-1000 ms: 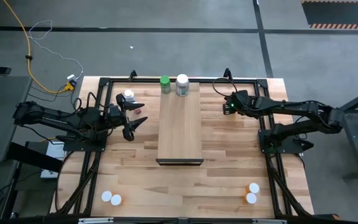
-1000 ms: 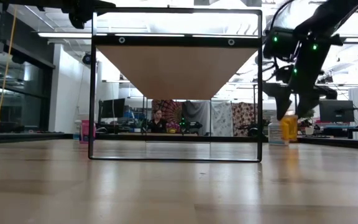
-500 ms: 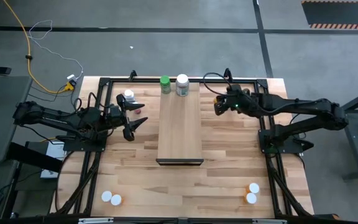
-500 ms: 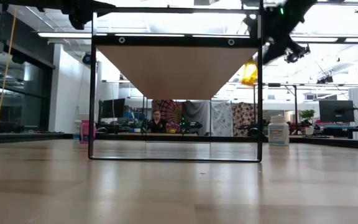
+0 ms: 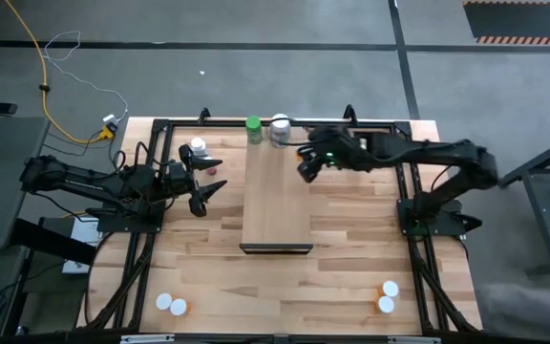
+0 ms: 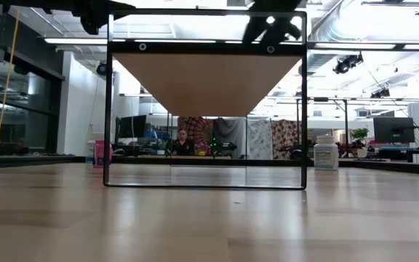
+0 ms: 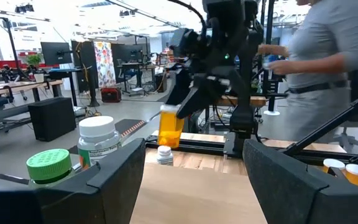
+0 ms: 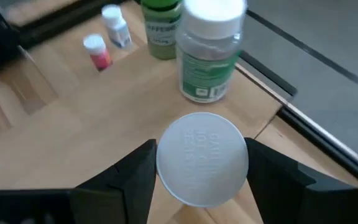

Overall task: Pick and place medicine bottles onto shelf by color
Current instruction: Put the orange pill bottle on the shelf

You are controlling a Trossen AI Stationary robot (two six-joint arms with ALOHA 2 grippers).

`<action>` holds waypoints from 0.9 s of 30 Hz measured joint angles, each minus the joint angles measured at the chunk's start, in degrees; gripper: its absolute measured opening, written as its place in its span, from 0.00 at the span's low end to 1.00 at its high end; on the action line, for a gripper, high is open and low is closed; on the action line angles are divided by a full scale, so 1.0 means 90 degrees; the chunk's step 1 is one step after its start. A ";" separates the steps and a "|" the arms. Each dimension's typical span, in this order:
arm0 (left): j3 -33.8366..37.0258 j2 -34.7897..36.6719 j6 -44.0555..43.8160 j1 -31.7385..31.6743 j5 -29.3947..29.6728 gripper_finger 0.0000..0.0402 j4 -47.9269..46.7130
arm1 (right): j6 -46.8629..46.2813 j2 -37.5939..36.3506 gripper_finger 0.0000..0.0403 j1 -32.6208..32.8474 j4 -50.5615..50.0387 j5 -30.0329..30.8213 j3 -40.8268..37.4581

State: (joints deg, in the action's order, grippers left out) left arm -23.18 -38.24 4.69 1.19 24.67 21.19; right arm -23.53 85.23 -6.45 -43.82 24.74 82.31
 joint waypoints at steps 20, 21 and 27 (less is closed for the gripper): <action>0.0000 -0.0001 0.0000 0.0000 -0.0002 0.65 -0.0012 | 0.0546 0.2178 0.52 -0.0289 -0.0600 -0.0705 0.1889; 0.0000 0.0000 0.0000 0.0000 -0.0002 0.65 -0.0012 | 0.0461 0.2178 0.52 -0.0325 -0.0592 -0.0703 0.1889; 0.0000 -0.0002 0.0000 0.0000 -0.0005 0.65 -0.0017 | 0.0275 0.2176 0.52 -0.0542 -0.0587 -0.0703 0.1889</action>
State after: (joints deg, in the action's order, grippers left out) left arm -23.18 -38.25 4.69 1.19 24.62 21.04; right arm -21.06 104.81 -11.33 -49.10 18.41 99.31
